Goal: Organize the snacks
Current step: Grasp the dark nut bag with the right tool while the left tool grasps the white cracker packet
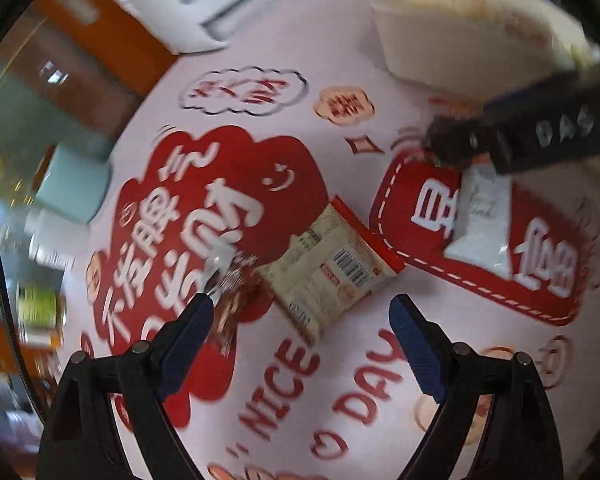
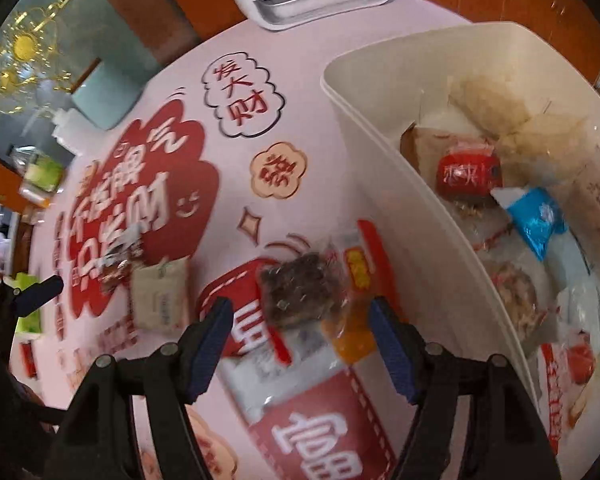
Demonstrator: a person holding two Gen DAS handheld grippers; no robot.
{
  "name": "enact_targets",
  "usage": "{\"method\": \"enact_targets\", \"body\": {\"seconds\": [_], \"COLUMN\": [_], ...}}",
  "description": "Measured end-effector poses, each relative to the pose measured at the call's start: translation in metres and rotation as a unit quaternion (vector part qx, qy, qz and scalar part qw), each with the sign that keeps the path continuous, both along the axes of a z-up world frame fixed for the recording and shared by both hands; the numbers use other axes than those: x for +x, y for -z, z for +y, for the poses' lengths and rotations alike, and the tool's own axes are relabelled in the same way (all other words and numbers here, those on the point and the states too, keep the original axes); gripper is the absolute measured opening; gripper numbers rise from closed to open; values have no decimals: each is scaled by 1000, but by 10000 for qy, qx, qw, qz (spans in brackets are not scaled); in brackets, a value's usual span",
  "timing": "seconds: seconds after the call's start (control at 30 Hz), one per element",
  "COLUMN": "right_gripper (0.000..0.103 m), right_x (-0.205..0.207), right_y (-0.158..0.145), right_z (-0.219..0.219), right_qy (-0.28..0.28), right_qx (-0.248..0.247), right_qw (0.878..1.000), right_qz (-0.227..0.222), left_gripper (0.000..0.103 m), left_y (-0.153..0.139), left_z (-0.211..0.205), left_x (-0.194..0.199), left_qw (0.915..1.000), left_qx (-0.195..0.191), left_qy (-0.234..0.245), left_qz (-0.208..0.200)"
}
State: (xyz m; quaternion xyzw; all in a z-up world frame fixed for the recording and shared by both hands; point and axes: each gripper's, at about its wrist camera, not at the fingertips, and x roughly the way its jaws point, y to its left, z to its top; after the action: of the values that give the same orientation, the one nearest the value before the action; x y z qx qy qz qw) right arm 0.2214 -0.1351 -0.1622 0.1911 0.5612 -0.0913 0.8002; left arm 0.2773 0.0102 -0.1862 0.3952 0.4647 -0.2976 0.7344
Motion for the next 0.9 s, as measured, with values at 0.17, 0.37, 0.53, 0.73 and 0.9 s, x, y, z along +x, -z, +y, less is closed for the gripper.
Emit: {"method": "enact_targets", "body": {"seconds": [0.17,0.37,0.53,0.73,0.9], "right_gripper": [71,72,74,85,95], "right_x": [13,27,27,23,23], "right_y": [13,24,23,21,25], "right_z": [-7,1,10,19,35], "right_qy": [255,99,-406,-1023,-1562], "right_qx": [161,-82,-142,-166,-377], "right_qw": [9995,9996,9987,9946,9870], "right_qz": [71,239,266,84,61], "left_gripper": [89,88,72,70,59], "left_y": [28,33,33,34,33], "left_z": [-14,-13,-7,-6,-6], "left_x": [17,35,39,39,41], "left_qw": [9995,9988,9962,9952,9939], "left_qx": [271,34,-247,-307,-407], "left_qy": [132,57,83,127,154], "left_qz": [130,482,835,918,1014]}}
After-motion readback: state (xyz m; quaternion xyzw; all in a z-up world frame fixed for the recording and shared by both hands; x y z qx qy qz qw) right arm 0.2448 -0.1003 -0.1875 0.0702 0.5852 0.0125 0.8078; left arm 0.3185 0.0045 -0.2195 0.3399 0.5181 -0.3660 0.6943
